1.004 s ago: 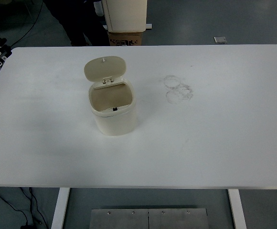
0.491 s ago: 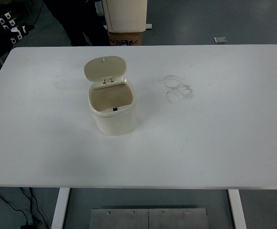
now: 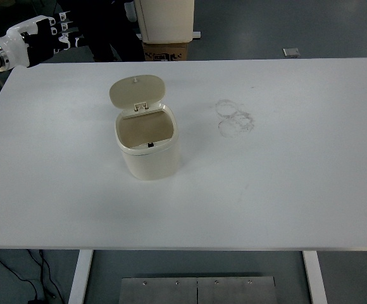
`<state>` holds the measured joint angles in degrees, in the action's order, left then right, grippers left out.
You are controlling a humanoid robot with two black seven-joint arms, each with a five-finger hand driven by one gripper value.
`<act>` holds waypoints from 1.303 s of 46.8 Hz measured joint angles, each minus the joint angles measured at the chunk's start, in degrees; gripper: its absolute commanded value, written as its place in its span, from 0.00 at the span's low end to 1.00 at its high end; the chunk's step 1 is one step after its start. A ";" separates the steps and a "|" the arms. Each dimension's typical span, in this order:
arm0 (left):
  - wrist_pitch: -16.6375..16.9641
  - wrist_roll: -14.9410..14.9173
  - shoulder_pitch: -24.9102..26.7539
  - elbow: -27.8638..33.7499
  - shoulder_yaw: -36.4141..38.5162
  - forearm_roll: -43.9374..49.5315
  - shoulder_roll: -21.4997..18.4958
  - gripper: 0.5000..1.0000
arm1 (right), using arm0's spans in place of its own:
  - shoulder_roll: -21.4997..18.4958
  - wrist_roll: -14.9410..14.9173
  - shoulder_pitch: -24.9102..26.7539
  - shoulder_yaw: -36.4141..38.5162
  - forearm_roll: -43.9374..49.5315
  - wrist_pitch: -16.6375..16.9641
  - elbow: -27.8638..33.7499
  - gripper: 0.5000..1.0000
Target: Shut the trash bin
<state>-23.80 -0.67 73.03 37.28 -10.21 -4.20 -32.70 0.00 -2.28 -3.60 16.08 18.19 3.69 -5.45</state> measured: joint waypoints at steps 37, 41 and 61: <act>-0.66 -4.75 16.86 26.69 19.23 -1.09 -5.37 1.00 | 0.00 0.00 0.00 0.00 0.00 0.00 0.00 0.98; -0.64 -7.11 17.42 27.92 19.52 -1.09 -5.36 1.00 | 0.00 0.00 0.00 0.00 0.00 0.00 0.00 0.98; -0.61 -12.79 21.77 31.75 20.44 -1.33 -5.32 1.00 | 0.00 0.00 0.00 0.00 0.00 0.00 0.00 0.98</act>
<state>-24.40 -13.45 94.80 69.03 10.23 -5.54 -38.02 0.00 -2.28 -3.60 16.08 18.19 3.69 -5.45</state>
